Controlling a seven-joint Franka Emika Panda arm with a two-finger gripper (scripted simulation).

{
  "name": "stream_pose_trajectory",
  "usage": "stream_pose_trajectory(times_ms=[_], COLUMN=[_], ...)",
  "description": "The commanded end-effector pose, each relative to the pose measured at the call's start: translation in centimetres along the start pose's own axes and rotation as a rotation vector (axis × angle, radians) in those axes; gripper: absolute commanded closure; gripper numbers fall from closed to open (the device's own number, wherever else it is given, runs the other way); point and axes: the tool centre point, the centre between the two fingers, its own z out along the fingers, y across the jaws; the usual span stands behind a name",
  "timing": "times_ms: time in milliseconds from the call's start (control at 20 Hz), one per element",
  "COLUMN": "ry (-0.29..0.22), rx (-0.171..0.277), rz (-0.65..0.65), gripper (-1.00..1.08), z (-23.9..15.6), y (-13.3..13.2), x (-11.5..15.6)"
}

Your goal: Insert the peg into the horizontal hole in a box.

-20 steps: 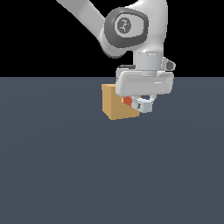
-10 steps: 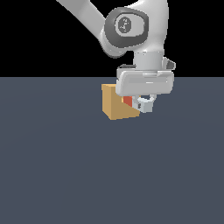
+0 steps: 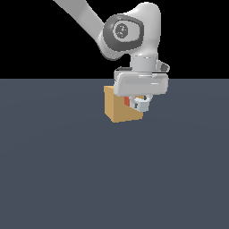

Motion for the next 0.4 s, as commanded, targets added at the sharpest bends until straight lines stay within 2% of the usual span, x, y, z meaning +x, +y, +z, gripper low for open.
stream_pose_trajectory(times_ms=[0,150,350], ry=[0.0,0.0,0.0], rx=[-0.003,-0.003,-0.003], rz=[-0.002,-0.002,-0.002], gripper=[1.08,1.08,1.08], z=[-0.2,-0.2,-0.2], y=[0.1,0.1,0.1], x=[2.0,3.6,4.4])
